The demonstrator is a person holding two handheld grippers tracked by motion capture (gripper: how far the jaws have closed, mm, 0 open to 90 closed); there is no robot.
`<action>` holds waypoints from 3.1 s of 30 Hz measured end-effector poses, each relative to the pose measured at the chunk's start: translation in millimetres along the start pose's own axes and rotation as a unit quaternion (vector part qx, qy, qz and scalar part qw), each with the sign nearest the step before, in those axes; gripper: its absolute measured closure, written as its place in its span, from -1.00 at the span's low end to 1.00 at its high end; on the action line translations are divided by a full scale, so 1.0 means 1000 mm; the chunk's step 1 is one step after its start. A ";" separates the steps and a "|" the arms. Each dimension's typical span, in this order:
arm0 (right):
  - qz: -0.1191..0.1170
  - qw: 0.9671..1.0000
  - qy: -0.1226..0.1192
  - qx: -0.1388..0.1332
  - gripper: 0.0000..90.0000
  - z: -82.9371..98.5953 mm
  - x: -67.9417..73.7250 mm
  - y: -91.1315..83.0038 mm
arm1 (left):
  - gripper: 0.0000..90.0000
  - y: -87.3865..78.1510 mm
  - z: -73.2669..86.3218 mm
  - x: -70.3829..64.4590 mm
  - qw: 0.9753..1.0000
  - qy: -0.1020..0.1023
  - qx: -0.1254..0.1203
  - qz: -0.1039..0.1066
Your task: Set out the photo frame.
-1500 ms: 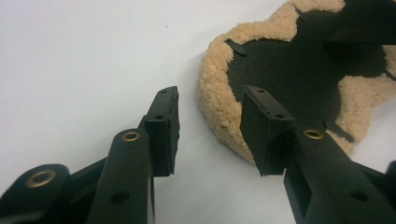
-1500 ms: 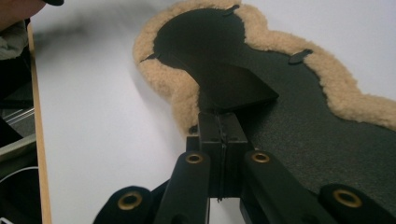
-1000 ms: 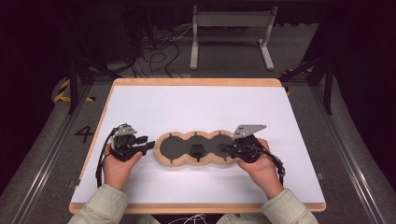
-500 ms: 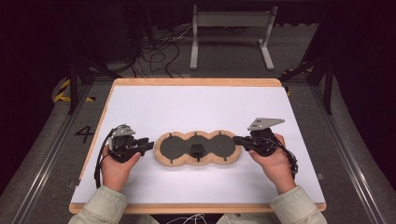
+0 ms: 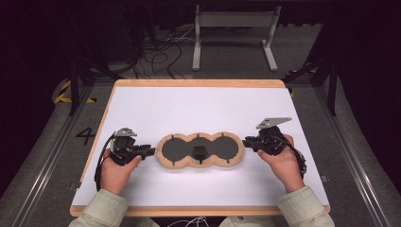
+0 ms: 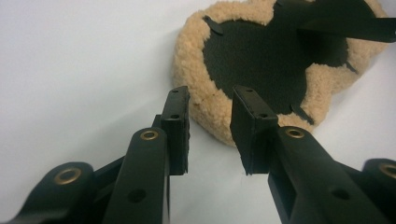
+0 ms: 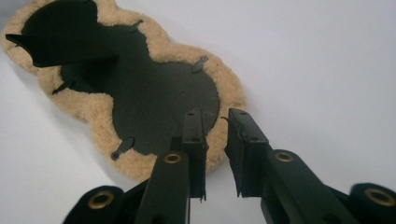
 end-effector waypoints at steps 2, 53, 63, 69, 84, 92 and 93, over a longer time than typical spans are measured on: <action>-0.002 1.000 0.002 0.009 0.65 0.003 -0.001 0.002 | 0.48 0.002 0.003 0.002 1.000 0.001 0.011 -0.003; -0.100 0.982 0.104 0.119 -0.38 0.037 0.014 0.040 | -0.25 0.031 0.011 -0.010 0.993 -0.081 0.054 0.060; -0.090 0.984 0.096 0.122 -0.48 0.037 0.018 0.042 | -0.33 0.039 0.006 -0.013 0.994 -0.067 0.066 0.053; -0.088 0.984 0.097 0.119 -0.50 0.037 0.019 0.042 | -0.36 0.040 0.004 -0.015 0.994 -0.076 0.064 0.053; -0.082 0.982 0.109 0.128 -0.42 0.037 0.019 0.041 | -0.31 0.041 0.003 -0.015 0.995 -0.066 0.062 0.030; -0.068 0.985 0.107 0.121 -0.25 0.036 0.017 0.036 | -0.14 0.035 -0.005 -0.015 0.998 -0.044 0.037 0.016; -0.061 0.986 0.101 0.117 -0.17 0.036 0.016 0.034 | -0.12 0.032 -0.008 -0.016 0.999 -0.029 0.026 0.006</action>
Point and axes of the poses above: each handheld gripper's, and its own axes: y roughly forward along the jaws, z roughly out of its underside, x roughly to its left, the point moved 10 cm from there along y, roughly forward along the jaws, and after that the axes turned 3 degrees about -x, right-handed, at the moved point
